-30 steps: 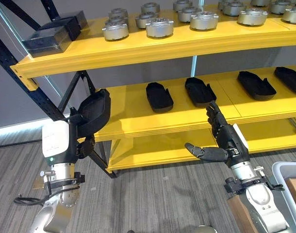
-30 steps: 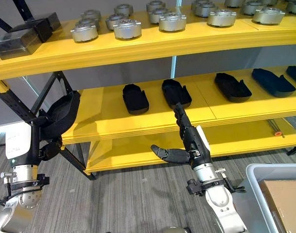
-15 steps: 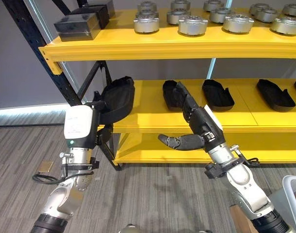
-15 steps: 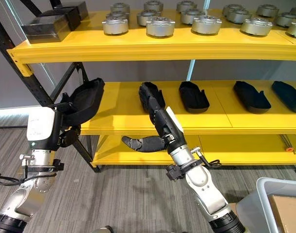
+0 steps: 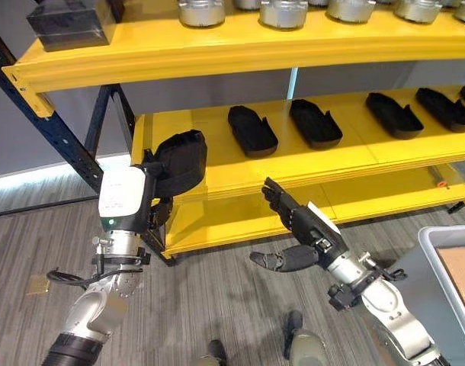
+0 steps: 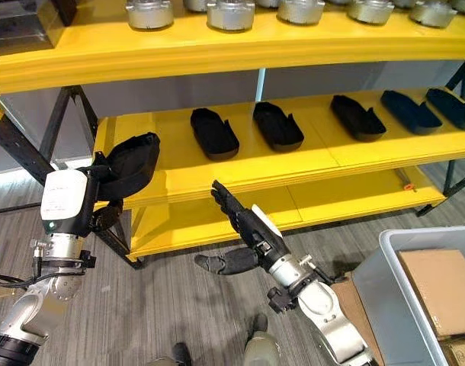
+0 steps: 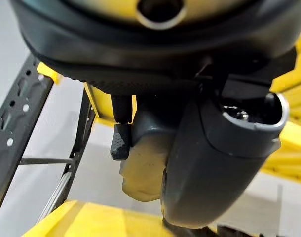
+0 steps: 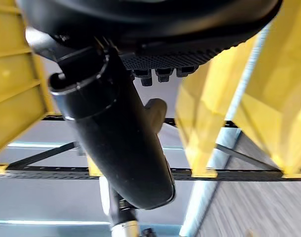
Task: Move parts from the plastic box to the shelf.
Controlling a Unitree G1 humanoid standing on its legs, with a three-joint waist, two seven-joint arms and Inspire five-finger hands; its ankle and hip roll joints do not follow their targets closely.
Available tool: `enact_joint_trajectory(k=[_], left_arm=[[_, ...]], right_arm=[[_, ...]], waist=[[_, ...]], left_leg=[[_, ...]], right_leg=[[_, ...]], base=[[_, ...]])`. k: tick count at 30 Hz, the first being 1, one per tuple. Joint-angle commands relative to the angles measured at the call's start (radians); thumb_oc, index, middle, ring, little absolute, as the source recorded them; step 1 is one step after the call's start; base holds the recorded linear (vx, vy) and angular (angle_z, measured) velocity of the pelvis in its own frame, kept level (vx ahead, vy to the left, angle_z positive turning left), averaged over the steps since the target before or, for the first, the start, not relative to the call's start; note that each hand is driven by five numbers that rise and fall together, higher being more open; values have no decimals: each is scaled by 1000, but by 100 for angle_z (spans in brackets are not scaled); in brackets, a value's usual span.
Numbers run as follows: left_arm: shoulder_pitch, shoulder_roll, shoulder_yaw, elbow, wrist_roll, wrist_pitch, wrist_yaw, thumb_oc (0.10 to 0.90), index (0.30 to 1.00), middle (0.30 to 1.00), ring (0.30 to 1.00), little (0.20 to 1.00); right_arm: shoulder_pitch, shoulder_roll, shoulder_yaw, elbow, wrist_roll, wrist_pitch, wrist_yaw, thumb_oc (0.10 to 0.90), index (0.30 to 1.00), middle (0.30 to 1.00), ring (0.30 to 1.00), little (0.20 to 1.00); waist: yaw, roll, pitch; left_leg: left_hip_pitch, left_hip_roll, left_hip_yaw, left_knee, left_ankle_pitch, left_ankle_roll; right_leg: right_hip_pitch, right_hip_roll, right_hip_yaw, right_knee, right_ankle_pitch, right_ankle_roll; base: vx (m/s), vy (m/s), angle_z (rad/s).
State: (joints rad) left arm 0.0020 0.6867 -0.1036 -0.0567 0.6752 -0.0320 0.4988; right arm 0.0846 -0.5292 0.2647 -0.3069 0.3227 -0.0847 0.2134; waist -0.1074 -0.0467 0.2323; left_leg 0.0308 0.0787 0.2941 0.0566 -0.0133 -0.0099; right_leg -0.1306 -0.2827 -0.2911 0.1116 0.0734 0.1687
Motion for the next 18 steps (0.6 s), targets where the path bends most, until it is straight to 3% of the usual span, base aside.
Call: enact_joint_trajectory(k=[1, 3, 7, 13, 18], left_arm=[[-115, 54, 100, -143, 17, -32, 83, 400, 300, 300, 300, 300], [-136, 58, 93, -141, 0, -19, 81, 400, 300, 300, 300, 300], [-142, 50, 90, -137, -15, -29, 82, 400, 300, 300, 300, 300], [-125, 40, 90, -140, -2, -39, 73, 400, 300, 300, 300, 300], [-94, 41, 109, -149, 15, -40, 75, 400, 300, 300, 300, 300]], right_arm=[[-112, 9, -71, -64, 53, -151, 13, 900, 1000, 1000, 1000, 1000], [-131, -5, -55, -53, 65, -150, 17, 900, 1000, 1000, 1000, 1000], [-133, -15, -58, -46, 83, -128, 24, 900, 1000, 1000, 1000, 1000], [-115, -1, -71, -40, 94, -120, 12, 900, 1000, 1000, 1000, 1000], [-97, 9, -77, -46, 110, -111, 28, 900, 1000, 1000, 1000, 1000]], waist=[[-4, 13, -83], [-10, 19, -86], [-19, 29, -95], [-25, 37, -105], [-23, 41, -109]], left_leg=[[144, 21, 106, 101, -194, -15], [131, 60, 131, 133, -164, -36], [127, 111, 152, 157, -108, -72], [119, 150, 193, 158, -45, -100], [120, 146, 195, 192, -50, -99]], right_leg=[[-15, 58, -48, 63, -44, -2], [-1, 76, -65, 84, -87, -31], [38, 102, -66, 82, -138, -48], [83, 108, -90, 65, -160, -68], [97, 116, -89, 74, -182, -85]], base=[[246, -168, 43], [165, -115, 29], [200, -62, 14], [86, -36, 13], [64, -87, 10]])
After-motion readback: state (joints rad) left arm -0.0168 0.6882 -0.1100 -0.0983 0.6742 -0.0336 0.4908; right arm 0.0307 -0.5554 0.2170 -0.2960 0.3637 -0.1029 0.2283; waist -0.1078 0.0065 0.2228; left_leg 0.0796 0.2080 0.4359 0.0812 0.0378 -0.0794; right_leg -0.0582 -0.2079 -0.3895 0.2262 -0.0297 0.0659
